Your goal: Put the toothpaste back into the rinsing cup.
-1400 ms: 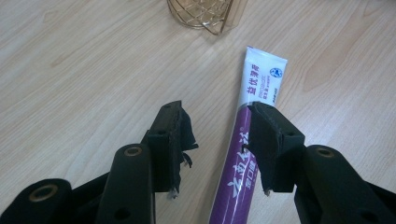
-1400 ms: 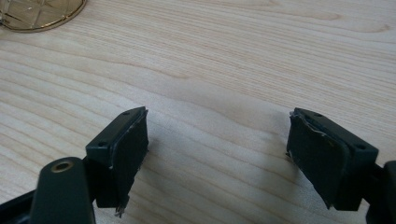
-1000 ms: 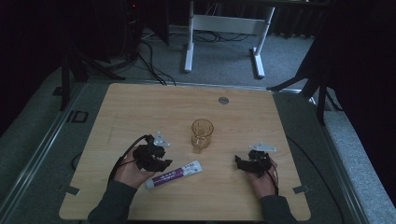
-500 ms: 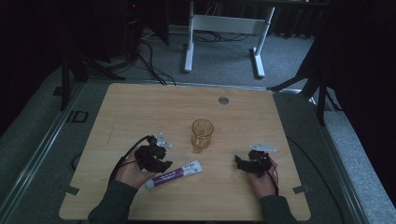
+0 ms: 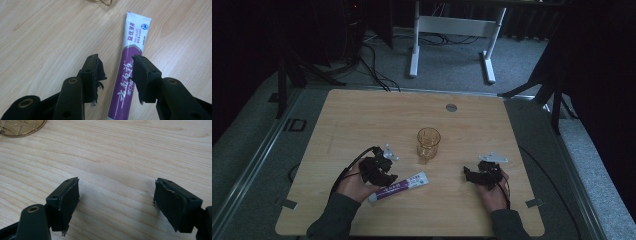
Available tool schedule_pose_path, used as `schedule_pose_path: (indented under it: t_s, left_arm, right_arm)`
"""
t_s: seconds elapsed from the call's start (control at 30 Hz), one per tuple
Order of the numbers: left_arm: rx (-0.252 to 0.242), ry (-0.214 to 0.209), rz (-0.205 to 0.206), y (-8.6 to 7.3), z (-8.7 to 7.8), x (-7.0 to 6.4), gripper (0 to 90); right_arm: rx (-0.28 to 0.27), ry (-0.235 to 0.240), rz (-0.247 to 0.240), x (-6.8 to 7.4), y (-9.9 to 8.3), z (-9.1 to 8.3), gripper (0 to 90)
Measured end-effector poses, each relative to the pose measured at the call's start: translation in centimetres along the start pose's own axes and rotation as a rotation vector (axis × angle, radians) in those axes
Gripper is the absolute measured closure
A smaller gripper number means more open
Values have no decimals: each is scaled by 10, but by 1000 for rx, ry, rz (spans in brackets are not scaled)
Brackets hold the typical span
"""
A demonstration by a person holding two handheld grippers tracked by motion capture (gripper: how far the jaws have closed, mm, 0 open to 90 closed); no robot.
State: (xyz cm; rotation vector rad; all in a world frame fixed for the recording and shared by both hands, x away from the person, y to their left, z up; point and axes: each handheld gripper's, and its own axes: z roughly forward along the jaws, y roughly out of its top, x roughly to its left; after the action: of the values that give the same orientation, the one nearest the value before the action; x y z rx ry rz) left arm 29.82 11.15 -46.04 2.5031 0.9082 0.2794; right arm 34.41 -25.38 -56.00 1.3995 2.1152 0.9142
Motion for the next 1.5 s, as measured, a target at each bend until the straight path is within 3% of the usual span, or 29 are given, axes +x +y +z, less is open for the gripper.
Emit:
schedule_pose_path:
  t_s: [1.03, 1.5]
  left_arm:
    - [75, -4, 41, 3, 14, -7, 582]
    - [128, -16, 33, 5, 19, -10, 582]
  right_arm:
    - [0, 0, 0, 0, 0, 0, 205]
    - [0, 0, 0, 0, 0, 0, 205]
